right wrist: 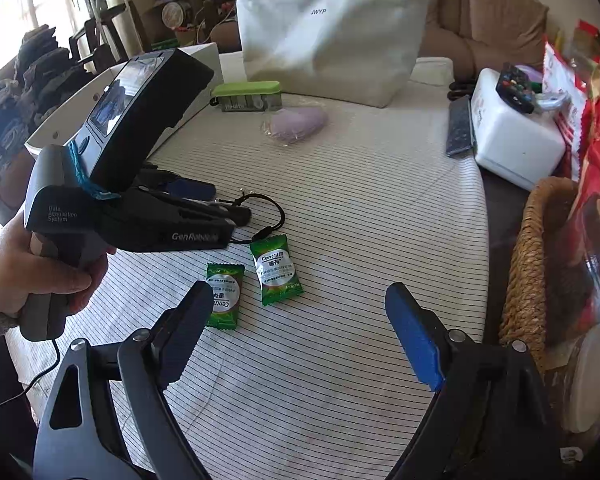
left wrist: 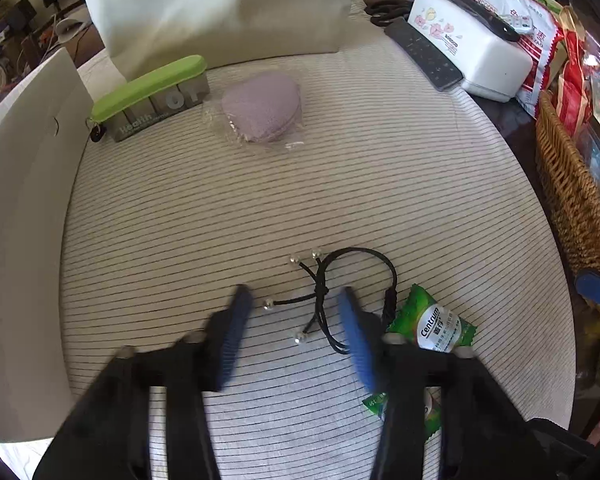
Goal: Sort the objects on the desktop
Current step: 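Lower the left gripper onto the black pearl hair tie and close it, then grasp the bagged purple sponge with the right gripper while the left gripper holds the hair tie, then carry the sponge with the right gripper while the left gripper carries the hair tie to the box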
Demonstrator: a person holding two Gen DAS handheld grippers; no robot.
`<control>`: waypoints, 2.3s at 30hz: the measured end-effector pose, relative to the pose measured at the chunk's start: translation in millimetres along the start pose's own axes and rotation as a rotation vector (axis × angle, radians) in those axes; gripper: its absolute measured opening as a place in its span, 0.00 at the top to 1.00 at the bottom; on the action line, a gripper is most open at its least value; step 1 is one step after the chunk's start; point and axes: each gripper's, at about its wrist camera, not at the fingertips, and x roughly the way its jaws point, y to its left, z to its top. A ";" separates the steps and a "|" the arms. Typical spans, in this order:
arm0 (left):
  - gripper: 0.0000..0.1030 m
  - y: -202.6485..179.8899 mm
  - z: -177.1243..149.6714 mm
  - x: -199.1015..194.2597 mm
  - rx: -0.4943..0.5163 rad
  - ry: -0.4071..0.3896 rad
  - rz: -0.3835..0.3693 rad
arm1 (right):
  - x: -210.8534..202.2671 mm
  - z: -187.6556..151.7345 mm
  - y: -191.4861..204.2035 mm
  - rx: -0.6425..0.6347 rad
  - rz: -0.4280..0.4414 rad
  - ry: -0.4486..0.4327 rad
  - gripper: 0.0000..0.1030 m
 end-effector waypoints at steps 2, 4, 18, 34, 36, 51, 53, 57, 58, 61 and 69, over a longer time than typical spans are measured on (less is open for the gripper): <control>0.93 7.8 2.3 -0.4 -0.027 0.018 -0.037 | -0.6 0.9 -0.8 0.007 -0.005 0.001 0.17; 0.93 15.4 2.7 -5.0 -0.042 0.008 -0.053 | -1.7 3.0 -2.9 0.020 -0.005 -0.001 0.21; 0.93 91.6 0.3 -146.6 -0.113 -0.219 -0.175 | 41.3 85.1 -10.0 0.252 0.117 -0.054 0.35; 0.93 265.6 -4.7 -184.8 -0.274 -0.260 -0.135 | 186.2 174.1 13.6 0.289 -0.177 0.081 0.39; 0.93 285.2 -9.9 -184.5 -0.302 -0.258 -0.133 | 187.8 169.0 9.8 0.303 -0.179 0.080 0.51; 0.93 330.8 -49.0 -200.3 -0.380 -0.272 -0.181 | 107.7 126.3 4.9 0.340 -0.012 0.057 0.84; 0.93 327.5 -52.5 -202.7 -0.371 -0.267 -0.183 | 107.6 122.0 4.9 0.354 0.013 0.085 0.84; 0.93 322.6 -55.7 -208.8 -0.362 -0.275 -0.191 | 107.7 113.8 -3.8 0.506 -0.015 0.072 0.54; 0.93 321.7 -55.5 -209.6 -0.360 -0.276 -0.191 | 109.0 111.6 -6.7 0.566 -0.014 0.062 0.31; 0.93 319.6 -54.9 -211.0 -0.352 -0.281 -0.186 | 122.5 111.2 -4.9 0.687 -0.021 0.052 0.23; 0.93 328.6 -56.1 -204.4 -0.364 -0.276 -0.210 | 171.6 138.8 35.9 0.582 -0.313 0.101 0.35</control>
